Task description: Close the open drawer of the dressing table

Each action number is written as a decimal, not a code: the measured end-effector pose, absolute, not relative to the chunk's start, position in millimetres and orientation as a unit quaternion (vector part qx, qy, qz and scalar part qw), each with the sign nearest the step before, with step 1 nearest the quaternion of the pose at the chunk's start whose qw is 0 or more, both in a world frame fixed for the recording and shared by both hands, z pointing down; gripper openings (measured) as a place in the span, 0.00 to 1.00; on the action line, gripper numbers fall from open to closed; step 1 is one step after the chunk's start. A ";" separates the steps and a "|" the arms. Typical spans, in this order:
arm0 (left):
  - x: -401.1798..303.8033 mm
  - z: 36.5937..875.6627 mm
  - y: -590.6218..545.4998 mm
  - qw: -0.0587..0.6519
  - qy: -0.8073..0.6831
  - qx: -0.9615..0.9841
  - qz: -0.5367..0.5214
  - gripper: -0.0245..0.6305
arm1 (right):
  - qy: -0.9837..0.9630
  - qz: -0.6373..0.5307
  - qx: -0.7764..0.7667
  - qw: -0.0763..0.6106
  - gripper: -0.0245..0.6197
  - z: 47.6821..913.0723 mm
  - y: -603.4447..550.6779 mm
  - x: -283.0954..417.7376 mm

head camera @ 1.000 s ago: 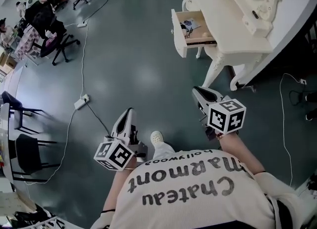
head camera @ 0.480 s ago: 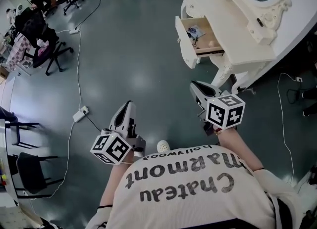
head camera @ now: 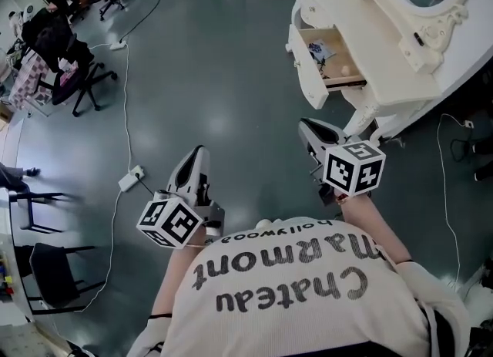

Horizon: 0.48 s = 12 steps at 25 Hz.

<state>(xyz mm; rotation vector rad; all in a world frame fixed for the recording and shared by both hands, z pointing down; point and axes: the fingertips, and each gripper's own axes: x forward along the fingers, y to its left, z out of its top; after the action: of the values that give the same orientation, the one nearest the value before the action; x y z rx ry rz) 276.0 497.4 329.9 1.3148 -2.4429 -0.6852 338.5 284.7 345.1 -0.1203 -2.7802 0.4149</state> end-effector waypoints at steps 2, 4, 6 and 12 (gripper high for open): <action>269.0 333.1 502.5 0.143 -0.846 0.455 -0.237 0.05 | -0.975 0.145 -0.037 0.166 0.09 348.2 287.7 332.2; 263.2 338.6 506.2 0.148 -0.846 0.452 -0.241 0.05 | -0.974 0.144 -0.033 0.174 0.09 354.2 290.0 328.8; 259.6 345.0 507.4 0.154 -0.846 0.446 -0.247 0.05 | -0.972 0.143 -0.027 0.186 0.09 363.3 288.8 328.1; 251.0 364.0 503.2 0.173 -0.849 0.433 -0.250 0.05 | -0.962 0.180 0.002 0.205 0.09 389.5 269.5 314.9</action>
<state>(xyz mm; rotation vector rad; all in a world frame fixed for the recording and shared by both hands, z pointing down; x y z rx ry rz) 251.0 503.2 364.0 1.2278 -2.4071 -0.7104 314.9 269.5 389.5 0.0048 -2.6815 0.5007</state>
